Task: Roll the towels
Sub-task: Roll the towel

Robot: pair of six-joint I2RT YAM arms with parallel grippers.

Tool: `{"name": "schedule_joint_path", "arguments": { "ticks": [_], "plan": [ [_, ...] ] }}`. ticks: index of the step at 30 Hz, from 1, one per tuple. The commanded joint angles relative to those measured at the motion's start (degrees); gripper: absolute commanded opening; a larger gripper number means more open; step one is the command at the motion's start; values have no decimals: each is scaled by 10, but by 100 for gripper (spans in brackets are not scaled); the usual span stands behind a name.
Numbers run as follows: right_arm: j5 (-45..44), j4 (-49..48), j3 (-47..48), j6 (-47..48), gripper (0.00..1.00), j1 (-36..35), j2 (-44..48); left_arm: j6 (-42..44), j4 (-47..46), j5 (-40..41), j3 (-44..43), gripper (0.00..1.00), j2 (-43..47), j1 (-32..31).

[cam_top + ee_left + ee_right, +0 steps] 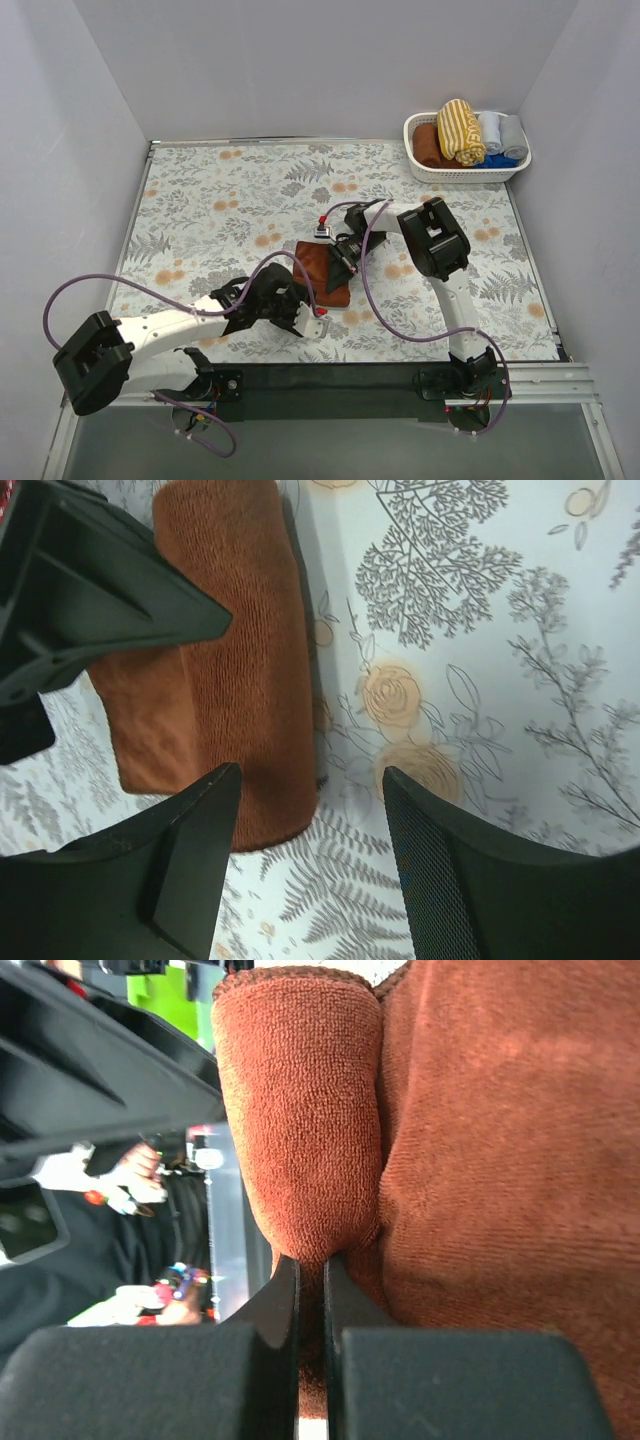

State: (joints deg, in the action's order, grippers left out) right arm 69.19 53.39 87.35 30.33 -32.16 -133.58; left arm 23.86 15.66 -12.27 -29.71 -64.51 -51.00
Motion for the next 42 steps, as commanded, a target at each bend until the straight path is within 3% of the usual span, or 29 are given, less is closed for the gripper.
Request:
{"name": "schedule_joint_path", "arguments": {
  "ticks": [1,10,13,14,15,16,18,20,25,29,30,32,33,37,42],
  "plan": [
    [-140,-18,-2,47,1,0,-53,51,-119,54,13,55,-39,-20],
    [-148,-7,17,49,1,3,-72,113,-240,95,39,53,-130,-38],
    [-147,0,24,49,1,3,-75,117,-227,98,35,44,-170,-38],
    [-146,1,26,50,1,3,-72,116,-215,104,30,40,-184,-40],
    [-147,2,27,52,3,3,-70,110,-202,108,21,28,-205,-40],
    [-150,3,28,53,5,3,-67,100,-165,109,0,22,-215,-40],
    [-164,8,34,53,15,4,-57,76,-117,94,-22,13,-224,-40],
    [-172,15,47,49,26,14,-40,65,-59,52,-38,10,-213,-40],
    [-200,28,100,33,40,46,3,30,73,-13,-86,1,-208,-40],
    [-216,38,156,11,51,78,44,6,125,-47,-120,0,-221,-40],
    [-217,38,167,6,60,85,50,1,134,-54,-127,0,-226,-38],
    [-215,41,186,-3,62,107,74,-14,165,-84,-146,0,-242,-31],
    [-213,41,189,-7,70,116,84,-20,178,-96,-171,0,-251,-24],
    [-211,41,169,-3,72,157,145,-44,270,-176,-255,0,-319,18],
    [-261,37,73,35,72,184,246,-42,370,-241,-363,0,-435,95]
  ]
}}
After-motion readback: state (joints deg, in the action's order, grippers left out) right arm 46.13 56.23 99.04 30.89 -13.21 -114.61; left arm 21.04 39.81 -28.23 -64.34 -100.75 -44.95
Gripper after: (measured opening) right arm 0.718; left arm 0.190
